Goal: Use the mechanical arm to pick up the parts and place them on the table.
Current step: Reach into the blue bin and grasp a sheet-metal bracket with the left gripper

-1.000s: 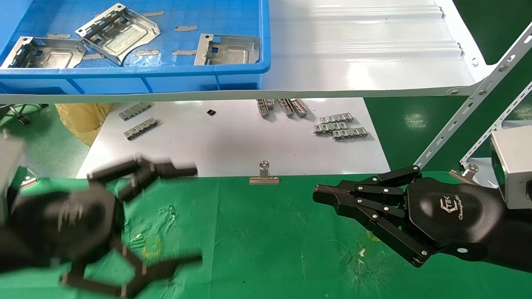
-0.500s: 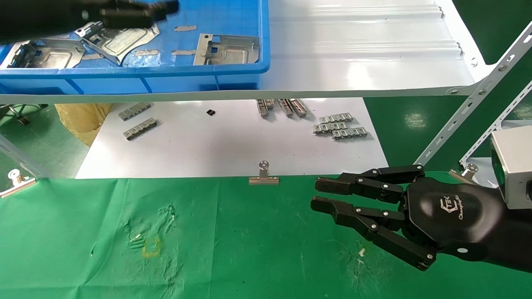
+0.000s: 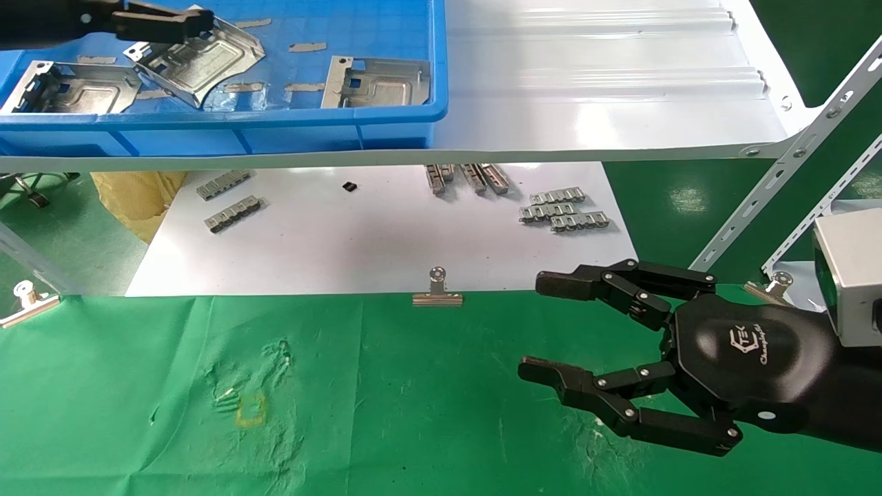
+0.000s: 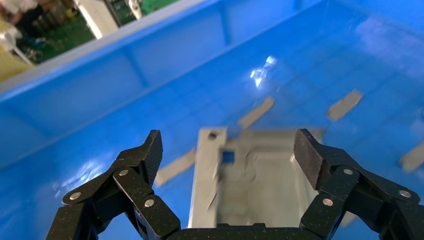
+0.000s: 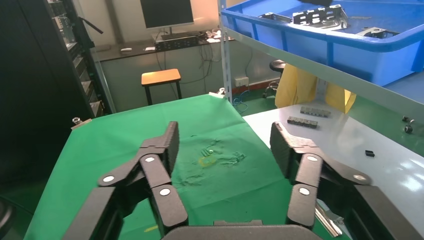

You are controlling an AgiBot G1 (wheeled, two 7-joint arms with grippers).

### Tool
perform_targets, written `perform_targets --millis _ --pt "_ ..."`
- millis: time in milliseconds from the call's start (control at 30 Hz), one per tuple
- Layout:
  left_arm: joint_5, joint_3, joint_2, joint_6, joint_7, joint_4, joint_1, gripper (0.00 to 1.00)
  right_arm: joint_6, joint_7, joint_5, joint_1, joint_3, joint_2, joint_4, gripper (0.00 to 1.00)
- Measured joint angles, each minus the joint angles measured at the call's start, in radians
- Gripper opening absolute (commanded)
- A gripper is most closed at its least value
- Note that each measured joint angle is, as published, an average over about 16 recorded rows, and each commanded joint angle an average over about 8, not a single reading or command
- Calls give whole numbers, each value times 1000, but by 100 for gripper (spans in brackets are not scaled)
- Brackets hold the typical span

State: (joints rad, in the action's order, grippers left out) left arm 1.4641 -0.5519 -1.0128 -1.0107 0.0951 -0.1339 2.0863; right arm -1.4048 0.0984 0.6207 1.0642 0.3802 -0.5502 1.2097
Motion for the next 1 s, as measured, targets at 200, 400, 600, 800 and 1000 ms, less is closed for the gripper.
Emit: perform_targets --millis 200,400,600,800,1000 --pt "28 -19 5 -16 -6 57 26 0 0 0 0 0 0 0 0 100" --pt "46 -31 3 1 -23 87 29 0 0 0 0 0 0 0 0 100" --pt "53 -36 -2 30 -44 101 26 0 0 0 0 0 0 0 0 100" --pt "52 -35 -7 54 -61 109 24 0 0 0 0 0 0 0 0 100" --pt "38 -25 -7 65 -69 115 24 0 0 0 0 0 0 0 0 100"
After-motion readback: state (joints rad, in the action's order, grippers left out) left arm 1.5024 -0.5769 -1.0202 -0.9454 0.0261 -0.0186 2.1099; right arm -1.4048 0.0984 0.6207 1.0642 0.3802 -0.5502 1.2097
